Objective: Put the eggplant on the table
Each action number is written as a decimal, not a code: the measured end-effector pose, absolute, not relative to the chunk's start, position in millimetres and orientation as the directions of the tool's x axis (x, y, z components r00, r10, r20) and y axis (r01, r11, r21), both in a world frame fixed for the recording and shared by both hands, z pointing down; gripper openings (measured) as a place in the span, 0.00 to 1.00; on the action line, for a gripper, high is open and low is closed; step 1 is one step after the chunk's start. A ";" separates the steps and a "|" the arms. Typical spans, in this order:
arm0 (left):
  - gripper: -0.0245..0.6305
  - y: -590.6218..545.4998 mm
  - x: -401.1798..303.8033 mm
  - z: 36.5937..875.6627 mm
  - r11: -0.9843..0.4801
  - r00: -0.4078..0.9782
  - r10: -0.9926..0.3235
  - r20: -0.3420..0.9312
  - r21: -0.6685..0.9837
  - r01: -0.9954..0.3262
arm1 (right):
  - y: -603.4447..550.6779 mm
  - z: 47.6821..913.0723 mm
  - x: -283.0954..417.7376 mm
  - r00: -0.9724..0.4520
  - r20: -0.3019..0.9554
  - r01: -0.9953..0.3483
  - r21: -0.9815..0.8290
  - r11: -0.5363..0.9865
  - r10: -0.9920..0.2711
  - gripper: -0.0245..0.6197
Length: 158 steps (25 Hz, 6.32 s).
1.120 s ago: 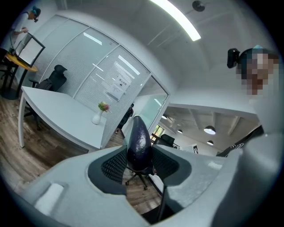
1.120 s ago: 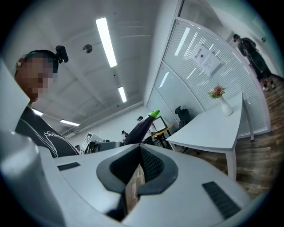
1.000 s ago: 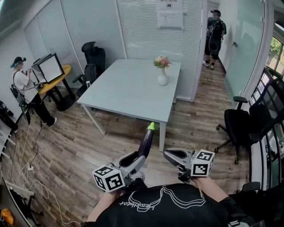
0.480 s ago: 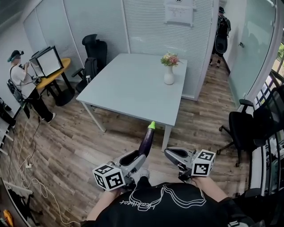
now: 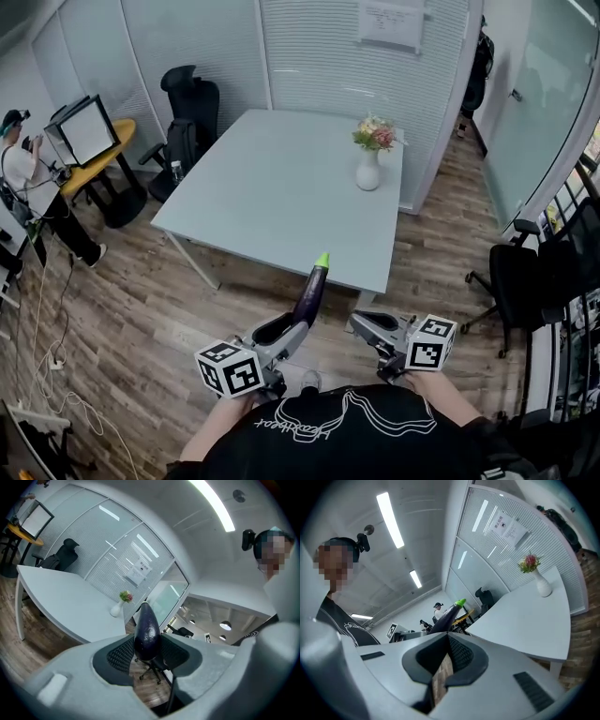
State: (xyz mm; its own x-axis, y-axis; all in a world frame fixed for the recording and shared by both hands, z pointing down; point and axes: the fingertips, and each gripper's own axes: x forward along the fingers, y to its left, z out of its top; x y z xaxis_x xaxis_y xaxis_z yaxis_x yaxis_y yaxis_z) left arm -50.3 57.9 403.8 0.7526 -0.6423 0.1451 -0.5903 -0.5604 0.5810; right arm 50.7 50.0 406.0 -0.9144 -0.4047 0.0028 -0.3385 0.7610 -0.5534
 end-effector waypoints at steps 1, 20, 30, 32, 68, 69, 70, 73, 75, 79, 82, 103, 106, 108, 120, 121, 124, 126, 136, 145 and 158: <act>0.32 46.7 -55.3 401.6 -0.564 0.755 -0.640 0.143 0.580 -0.588 | 39.1 404.4 46.2 -0.912 0.004 -0.343 -0.554 0.759 -0.410 0.05; 0.32 -72.7 -125.0 401.7 -0.597 0.773 -0.622 0.121 0.565 -0.569 | -70.9 409.4 -22.8 -0.895 0.023 -0.386 -0.537 0.750 -0.444 0.05; 0.32 -105.5 -141.6 420.3 -0.545 0.746 -0.645 0.166 0.584 -0.602 | -109.5 421.3 -31.9 -0.899 0.015 -0.368 -0.569 0.735 -0.438 0.05; 0.32 -114.1 -144.5 422.6 -0.535 0.739 -0.650 0.175 0.586 -0.609 | -119.7 423.1 -33.5 -0.900 0.015 -0.364 -0.576 0.732 -0.435 0.05; 0.32 -331.6 -157.5 516.9 -0.388 0.629 -0.670 0.394 0.536 -0.750 | -307.4 490.3 -29.0 -0.898 0.143 -0.393 -0.687 0.612 -0.416 0.05; 0.32 -335.3 -156.7 522.4 -0.385 0.624 -0.668 0.405 0.530 -0.756 | -309.5 492.4 -27.3 -0.897 0.144 -0.393 -0.689 0.609 -0.417 0.05; 0.32 -338.7 -155.3 527.8 -0.381 0.622 -0.665 0.414 0.527 -0.759 | -311.6 494.8 -25.1 -0.896 0.146 -0.395 -0.691 0.605 -0.419 0.05; 0.32 -346.5 -150.9 542.2 -0.373 0.619 -0.653 0.436 0.526 -0.764 | -317.2 501.8 -18.6 -0.892 0.150 -0.401 -0.698 0.594 -0.427 0.05; 0.32 -351.1 -148.9 551.8 -0.368 0.614 -0.646 0.454 0.520 -0.771 | -320.1 506.1 -15.0 -0.889 0.153 -0.405 -0.703 0.584 -0.431 0.05; 0.32 -360.9 -144.7 571.1 -0.361 0.603 -0.630 0.490 0.503 -0.785 | -324.4 512.9 -8.6 -0.884 0.159 -0.411 -0.713 0.568 -0.439 0.05; 0.32 -366.3 -142.0 585.8 -0.352 0.595 -0.613 0.520 0.494 -0.795 | -326.1 516.2 -3.0 -0.880 0.164 -0.416 -0.719 0.557 -0.446 0.05; 0.32 -376.1 -129.6 650.4 -0.323 0.543 -0.524 0.656 0.437 -0.839 | -335.3 535.0 15.8 -0.869 0.177 -0.420 -0.757 0.501 -0.461 0.05; 0.32 -374.6 -129.1 653.2 -0.323 0.531 -0.526 0.665 0.421 -0.847 | -332.5 535.5 17.6 -0.869 0.177 -0.419 -0.760 0.498 -0.462 0.05; 0.32 -374.8 -130.2 653.6 -0.321 0.519 -0.537 0.665 0.408 -0.855 | -331.0 535.1 19.6 -0.869 0.177 -0.419 -0.760 0.497 -0.463 0.05; 0.41 -364.0 -129.0 642.6 -0.326 0.532 -0.566 0.630 0.421 -0.846 | -320.4 520.3 22.3 -0.870 0.132 -0.399 -0.755 0.521 -0.474 0.05; 0.42 -361.7 -129.0 639.7 -0.326 0.533 -0.571 0.624 0.423 -0.845 | -318.2 518.1 20.8 -0.872 0.121 -0.391 -0.755 0.526 -0.474 0.05; 0.42 -353.0 -132.0 625.7 -0.328 0.538 -0.593 0.598 0.431 -0.841 | -311.4 514.9 17.8 -0.871 0.114 -0.392 -0.747 0.536 -0.478 0.05; 0.42 -346.0 -134.1 611.6 -0.330 0.550 -0.611 0.569 0.448 -0.831 | -306.3 510.7 17.2 -0.870 0.109 -0.394 -0.741 0.544 -0.481 0.05; 0.41 -287.7 -123.4 529.9 -0.420 0.665 -0.633 0.397 0.545 -0.726 | -266.8 488.1 5.1 -0.887 0.057 -0.358 -0.713 0.603 -0.458 0.05; 0.15 -224.6 -105.9 474.9 -0.552 0.788 -0.562 0.252 0.595 -0.584 | -230.6 465.9 -6.2 -0.896 0.020 -0.338 -0.679 0.652 -0.444 0.05; 0.07 -179.5 -100.7 447.2 -0.647 0.801 -0.559 0.216 0.491 -0.584 | -185.3 456.4 -16.1 -0.904 0.025 -0.351 -0.617 0.704 -0.428 0.05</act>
State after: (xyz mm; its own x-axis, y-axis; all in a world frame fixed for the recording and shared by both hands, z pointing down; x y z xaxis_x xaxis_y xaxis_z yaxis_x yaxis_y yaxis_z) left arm -100.7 -179.5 447.2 0.8006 -0.5589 0.2159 -0.5838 -0.6467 0.4908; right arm -16.1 -185.3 456.4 -0.9035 -0.4278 0.0249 -0.3506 0.7044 -0.6172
